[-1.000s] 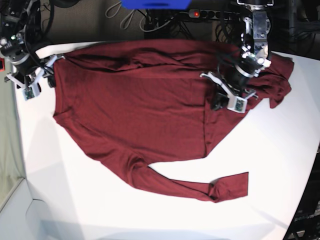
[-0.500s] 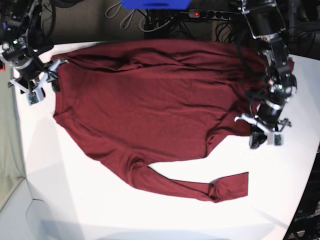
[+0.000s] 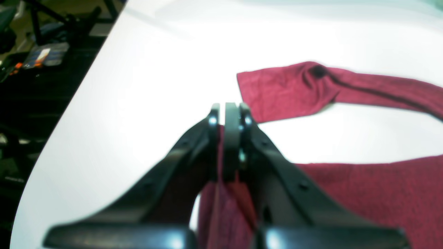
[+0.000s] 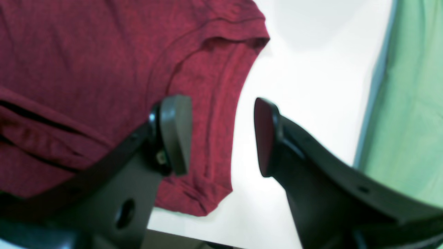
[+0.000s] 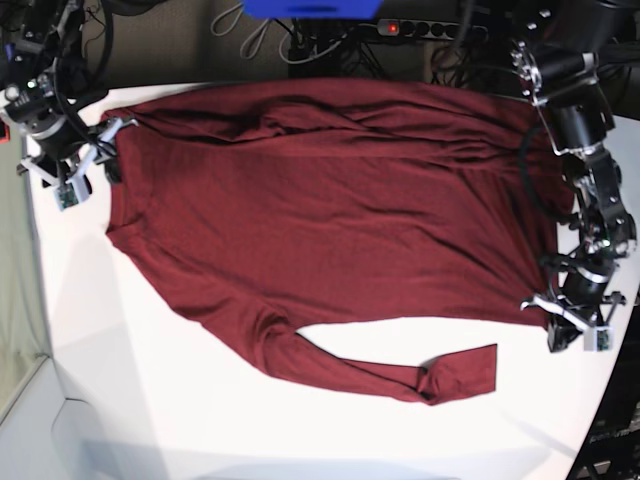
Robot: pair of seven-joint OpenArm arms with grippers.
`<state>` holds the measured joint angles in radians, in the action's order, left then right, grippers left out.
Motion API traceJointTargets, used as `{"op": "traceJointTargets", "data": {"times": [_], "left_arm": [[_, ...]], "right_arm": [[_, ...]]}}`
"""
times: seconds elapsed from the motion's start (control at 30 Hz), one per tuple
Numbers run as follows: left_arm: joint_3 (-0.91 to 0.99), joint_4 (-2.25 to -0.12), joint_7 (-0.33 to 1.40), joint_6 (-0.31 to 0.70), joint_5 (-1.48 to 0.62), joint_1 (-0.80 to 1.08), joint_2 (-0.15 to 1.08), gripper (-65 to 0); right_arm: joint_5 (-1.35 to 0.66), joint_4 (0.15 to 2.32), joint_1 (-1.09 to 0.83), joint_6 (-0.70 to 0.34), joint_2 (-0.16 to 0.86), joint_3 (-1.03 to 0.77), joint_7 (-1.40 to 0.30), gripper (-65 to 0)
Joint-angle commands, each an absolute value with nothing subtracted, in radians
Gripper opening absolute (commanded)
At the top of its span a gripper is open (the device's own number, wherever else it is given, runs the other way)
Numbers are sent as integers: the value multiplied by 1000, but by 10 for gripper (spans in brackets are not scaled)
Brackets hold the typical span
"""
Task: Layout the t-shirt on the table in an organized manner, then fold the t-shirt properly
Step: 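Slide the left gripper along the shirt side toward the hem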
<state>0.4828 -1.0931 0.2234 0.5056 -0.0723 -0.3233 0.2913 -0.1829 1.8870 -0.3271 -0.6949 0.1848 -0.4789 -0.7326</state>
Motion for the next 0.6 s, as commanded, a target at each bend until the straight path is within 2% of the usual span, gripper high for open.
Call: {"op": "traceJointTargets", "data": {"times": [0.0, 0.27, 0.57], "left_arm": [[486, -1093, 191, 509, -84, -351, 320, -647], [487, -1020, 186, 501, -84, -364, 338, -647], [489, -898, 183, 499, -91, -392, 371, -646]], "right_arm": [[-191, 1903, -317, -698, 199, -484, -711, -352], [-193, 1867, -242, -698, 199, -483, -711, -352], [-189, 1600, 70, -698, 206, -349, -713, -351]]}}
